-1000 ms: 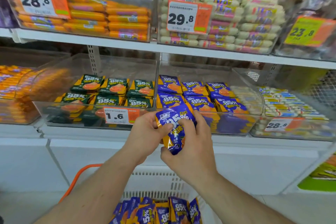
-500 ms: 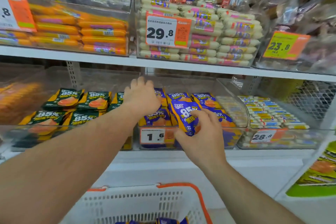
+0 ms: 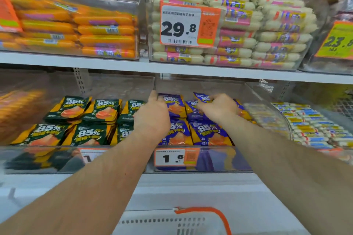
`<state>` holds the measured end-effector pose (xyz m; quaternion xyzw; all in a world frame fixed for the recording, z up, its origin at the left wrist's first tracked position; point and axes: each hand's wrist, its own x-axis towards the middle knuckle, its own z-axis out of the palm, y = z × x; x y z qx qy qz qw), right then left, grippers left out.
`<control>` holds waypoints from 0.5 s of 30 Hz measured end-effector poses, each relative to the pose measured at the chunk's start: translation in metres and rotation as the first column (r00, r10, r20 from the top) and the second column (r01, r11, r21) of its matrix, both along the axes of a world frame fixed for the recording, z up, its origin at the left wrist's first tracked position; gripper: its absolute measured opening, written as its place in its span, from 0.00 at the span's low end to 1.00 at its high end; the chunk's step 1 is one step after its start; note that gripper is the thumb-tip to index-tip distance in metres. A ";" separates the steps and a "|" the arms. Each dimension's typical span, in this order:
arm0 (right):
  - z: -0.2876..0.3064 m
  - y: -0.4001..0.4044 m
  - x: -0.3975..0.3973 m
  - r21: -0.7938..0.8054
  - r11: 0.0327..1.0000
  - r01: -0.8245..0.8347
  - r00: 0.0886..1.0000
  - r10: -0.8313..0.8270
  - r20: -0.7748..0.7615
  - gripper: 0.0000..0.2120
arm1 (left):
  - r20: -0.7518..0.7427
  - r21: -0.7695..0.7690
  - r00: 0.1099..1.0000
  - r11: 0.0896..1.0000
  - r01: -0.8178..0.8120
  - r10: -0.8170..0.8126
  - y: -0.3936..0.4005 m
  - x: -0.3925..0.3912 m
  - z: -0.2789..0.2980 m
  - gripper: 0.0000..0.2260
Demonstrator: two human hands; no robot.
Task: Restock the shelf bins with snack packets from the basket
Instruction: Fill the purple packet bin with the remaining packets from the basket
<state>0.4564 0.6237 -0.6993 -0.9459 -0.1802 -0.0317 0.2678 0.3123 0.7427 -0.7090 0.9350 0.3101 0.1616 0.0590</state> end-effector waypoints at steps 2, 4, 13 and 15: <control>-0.004 0.013 0.017 -0.043 0.999 -0.012 1.000 0.011 -0.013 0.21 | -0.006 0.007 1.000 1.000 -0.009 0.009 0.000 0.000 0.000 0.31; -0.009 0.025 0.028 -0.102 0.994 -0.039 0.999 0.040 0.008 0.25 | -0.016 0.016 1.000 1.000 -0.019 0.019 -0.001 0.000 0.001 0.32; -0.034 0.054 0.052 -0.336 0.924 -0.182 0.983 0.176 -0.050 0.29 | 0.019 0.008 1.000 1.000 -0.013 0.013 -0.003 -0.002 0.000 0.33; -0.035 0.056 0.057 -0.385 0.896 -0.222 0.975 0.217 -0.055 0.23 | 0.014 0.009 1.000 1.000 -0.012 0.012 -0.003 -0.002 0.001 0.33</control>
